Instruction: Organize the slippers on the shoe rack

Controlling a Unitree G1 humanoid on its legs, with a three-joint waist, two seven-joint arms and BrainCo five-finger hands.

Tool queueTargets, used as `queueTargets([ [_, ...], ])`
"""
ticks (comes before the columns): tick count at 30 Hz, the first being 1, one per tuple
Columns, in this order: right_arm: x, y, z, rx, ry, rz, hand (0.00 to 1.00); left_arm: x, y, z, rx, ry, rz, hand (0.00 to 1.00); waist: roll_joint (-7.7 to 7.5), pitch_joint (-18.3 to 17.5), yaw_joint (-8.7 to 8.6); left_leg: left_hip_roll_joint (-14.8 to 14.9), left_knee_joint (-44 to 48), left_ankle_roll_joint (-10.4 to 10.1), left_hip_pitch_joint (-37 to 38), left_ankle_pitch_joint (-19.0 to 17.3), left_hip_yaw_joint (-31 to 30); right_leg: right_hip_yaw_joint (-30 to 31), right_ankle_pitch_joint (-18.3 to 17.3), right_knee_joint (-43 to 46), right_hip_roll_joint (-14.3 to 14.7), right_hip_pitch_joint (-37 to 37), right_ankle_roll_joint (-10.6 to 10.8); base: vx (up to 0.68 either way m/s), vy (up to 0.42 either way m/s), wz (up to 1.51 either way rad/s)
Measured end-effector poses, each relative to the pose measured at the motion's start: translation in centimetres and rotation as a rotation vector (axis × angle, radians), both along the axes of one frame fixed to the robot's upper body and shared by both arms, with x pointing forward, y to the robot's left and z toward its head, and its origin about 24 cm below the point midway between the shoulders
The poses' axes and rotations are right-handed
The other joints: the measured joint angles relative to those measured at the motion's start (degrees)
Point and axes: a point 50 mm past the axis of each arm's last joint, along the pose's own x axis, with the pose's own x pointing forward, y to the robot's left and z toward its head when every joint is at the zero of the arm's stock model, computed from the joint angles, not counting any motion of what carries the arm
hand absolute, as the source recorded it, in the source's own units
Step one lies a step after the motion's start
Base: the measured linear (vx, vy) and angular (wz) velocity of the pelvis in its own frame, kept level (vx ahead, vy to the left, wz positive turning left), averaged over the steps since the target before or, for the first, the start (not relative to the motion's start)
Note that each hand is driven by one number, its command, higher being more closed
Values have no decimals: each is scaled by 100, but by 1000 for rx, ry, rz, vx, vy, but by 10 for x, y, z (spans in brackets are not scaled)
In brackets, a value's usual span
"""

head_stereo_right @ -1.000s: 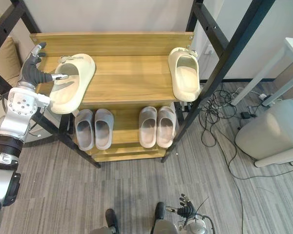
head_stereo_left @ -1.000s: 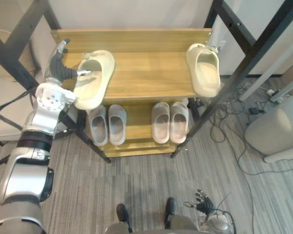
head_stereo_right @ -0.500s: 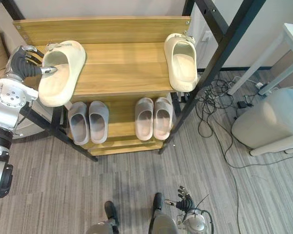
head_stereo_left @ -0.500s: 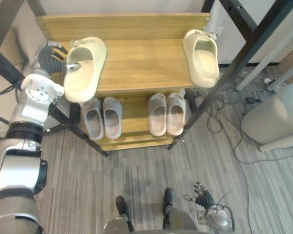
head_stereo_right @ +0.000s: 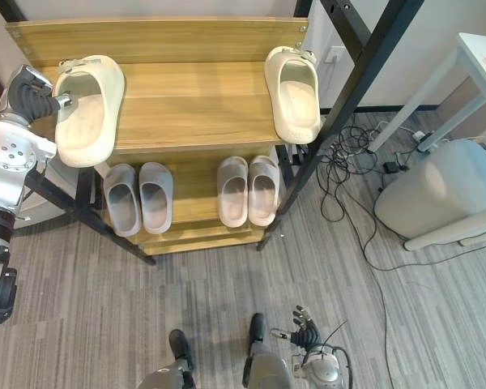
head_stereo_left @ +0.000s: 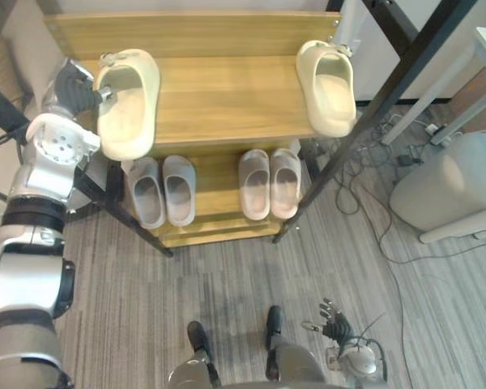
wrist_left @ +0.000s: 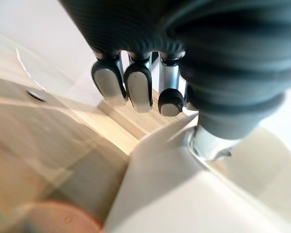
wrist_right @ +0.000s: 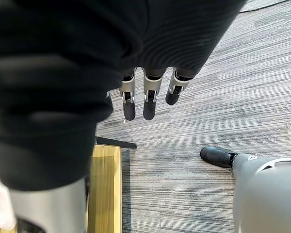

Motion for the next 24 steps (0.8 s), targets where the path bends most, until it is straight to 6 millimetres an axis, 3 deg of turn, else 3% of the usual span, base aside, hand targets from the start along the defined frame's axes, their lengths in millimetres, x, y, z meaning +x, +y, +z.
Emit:
queueTargets([
  [12, -9, 5, -5, 27, 23, -29, 0, 10, -35, -14, -60, 1, -116, 100, 75, 2, -85, -68, -2, 1, 225, -5, 56, 4, -22, -14, -59, 196, -23, -7, 20, -1],
  [20, -11, 5, -5, 27, 28, -33, 0, 19, -65, -28, -127, 16, -202, 100, 386, -112, -209, -70, -2, 0, 283, -5, 72, 5, -21, -14, -60, 239, -24, 0, 0, 0],
  [24, -16, 5, -7, 25, 40, -38, 0, 19, -85, -26, -156, -14, -270, 100, 418, -120, -266, -67, -4, -27, 356, -34, 84, 52, -49, -15, -63, 296, -34, -21, 9, -3],
])
